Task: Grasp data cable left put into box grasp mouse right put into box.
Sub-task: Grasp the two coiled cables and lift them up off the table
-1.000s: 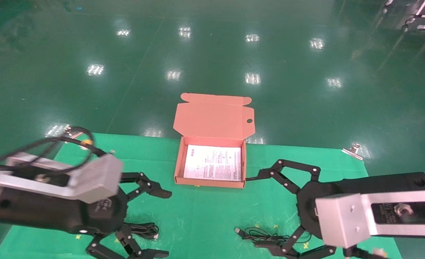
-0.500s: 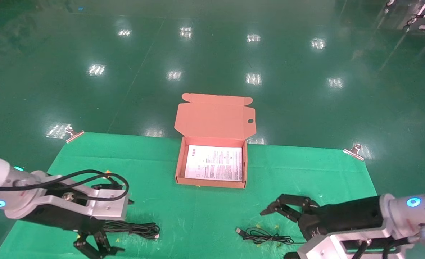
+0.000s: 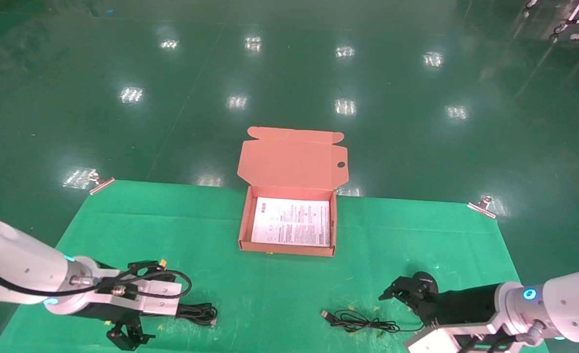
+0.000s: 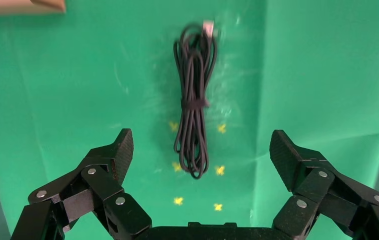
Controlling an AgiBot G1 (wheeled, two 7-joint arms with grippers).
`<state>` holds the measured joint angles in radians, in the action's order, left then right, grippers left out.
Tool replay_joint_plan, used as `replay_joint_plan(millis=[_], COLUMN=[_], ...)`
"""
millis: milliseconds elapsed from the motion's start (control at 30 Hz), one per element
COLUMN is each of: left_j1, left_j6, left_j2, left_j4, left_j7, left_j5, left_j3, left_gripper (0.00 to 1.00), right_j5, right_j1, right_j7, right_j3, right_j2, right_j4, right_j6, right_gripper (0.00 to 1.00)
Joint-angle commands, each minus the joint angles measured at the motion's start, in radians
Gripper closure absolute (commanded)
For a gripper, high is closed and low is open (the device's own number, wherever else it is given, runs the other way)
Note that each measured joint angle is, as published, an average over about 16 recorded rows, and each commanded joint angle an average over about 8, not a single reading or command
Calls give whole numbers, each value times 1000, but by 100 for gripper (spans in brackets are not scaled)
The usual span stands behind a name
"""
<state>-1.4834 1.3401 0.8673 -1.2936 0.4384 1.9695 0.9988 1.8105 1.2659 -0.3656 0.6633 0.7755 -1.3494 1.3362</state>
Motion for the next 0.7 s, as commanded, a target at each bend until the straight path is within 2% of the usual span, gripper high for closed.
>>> replay_joint_plan(millis=[33, 133, 333, 700], left_j1=[22, 41, 56, 48], left_j6=[-23, -61, -124, -195], left_j2=[7, 23, 71, 147], left_j4=[9, 75, 239, 504], left_j7=[23, 39, 3, -121], left_j5=[29, 34, 20, -56], left_j3=[8, 5, -3, -33], left_gripper=[0, 0, 0, 0], right_j5=[33, 73, 140, 178], right_j1=[-12, -29, -51, -16], right_j7=[14, 50, 131, 196], right_j3=[8, 20, 40, 55], right_j2=[5, 25, 80, 201], right_j4=[1, 9, 57, 258], right_j6=[-20, -44, -86, -120], right_gripper=[0, 0, 0, 0])
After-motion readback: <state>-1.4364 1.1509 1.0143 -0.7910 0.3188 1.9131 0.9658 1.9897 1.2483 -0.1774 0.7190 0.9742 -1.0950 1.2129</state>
